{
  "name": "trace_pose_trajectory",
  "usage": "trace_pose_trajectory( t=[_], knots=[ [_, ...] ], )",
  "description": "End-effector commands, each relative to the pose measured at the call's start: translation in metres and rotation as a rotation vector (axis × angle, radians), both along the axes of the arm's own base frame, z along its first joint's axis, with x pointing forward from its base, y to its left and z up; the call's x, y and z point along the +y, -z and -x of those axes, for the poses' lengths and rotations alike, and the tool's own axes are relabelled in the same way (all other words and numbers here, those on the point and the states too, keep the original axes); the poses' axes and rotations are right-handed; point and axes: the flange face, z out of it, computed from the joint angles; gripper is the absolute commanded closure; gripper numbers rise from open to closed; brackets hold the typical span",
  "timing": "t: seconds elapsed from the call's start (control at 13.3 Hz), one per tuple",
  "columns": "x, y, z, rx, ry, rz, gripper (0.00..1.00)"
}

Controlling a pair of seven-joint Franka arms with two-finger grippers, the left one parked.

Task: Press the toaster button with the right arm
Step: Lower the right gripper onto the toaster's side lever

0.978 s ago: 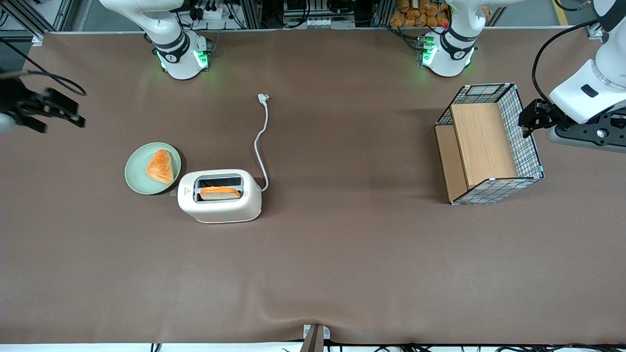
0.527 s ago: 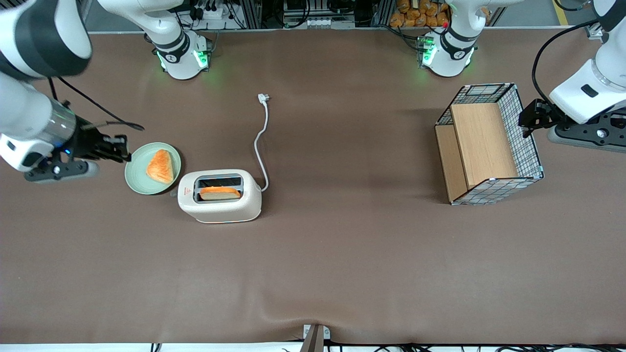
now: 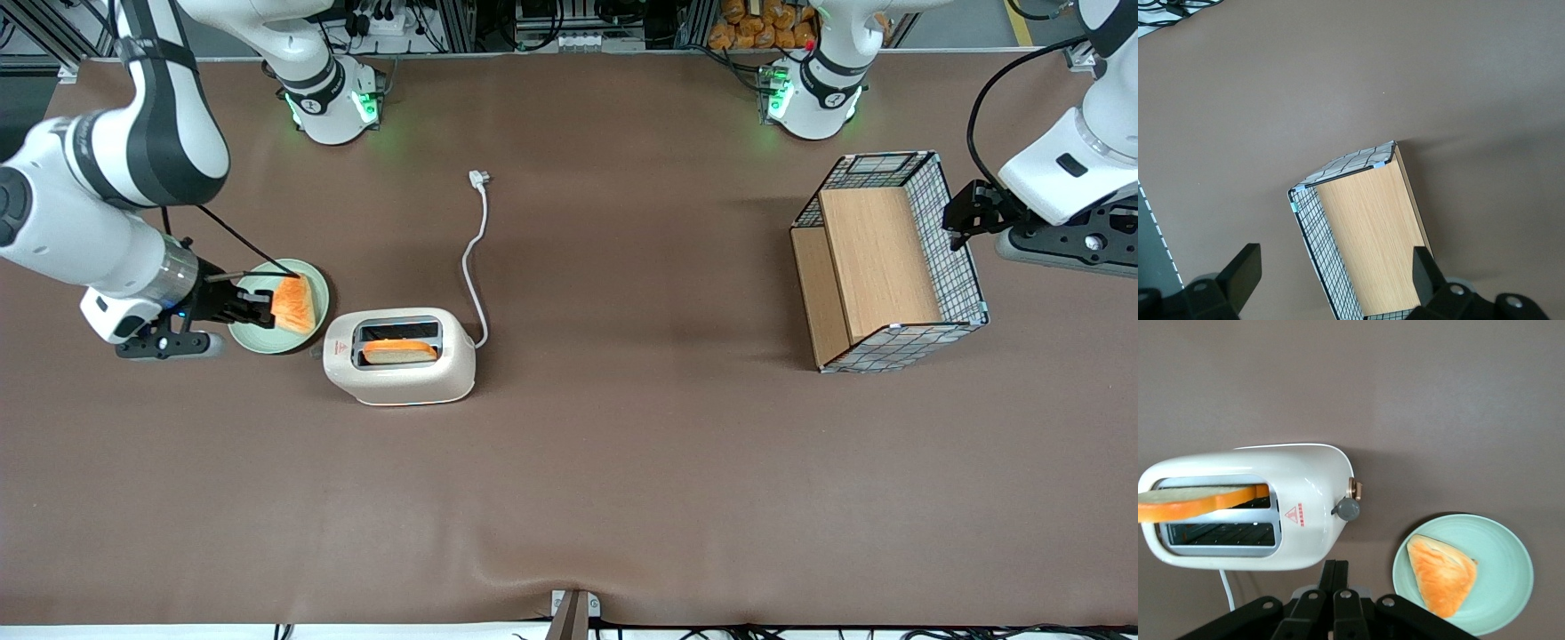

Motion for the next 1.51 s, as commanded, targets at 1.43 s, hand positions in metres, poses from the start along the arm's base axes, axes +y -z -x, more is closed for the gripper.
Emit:
trace_pose_trajectory(
  t=[1.43],
  knots=[
    [-0.004, 0.120, -0.007, 0.015, 0.141, -0.114, 1.00]
  ],
)
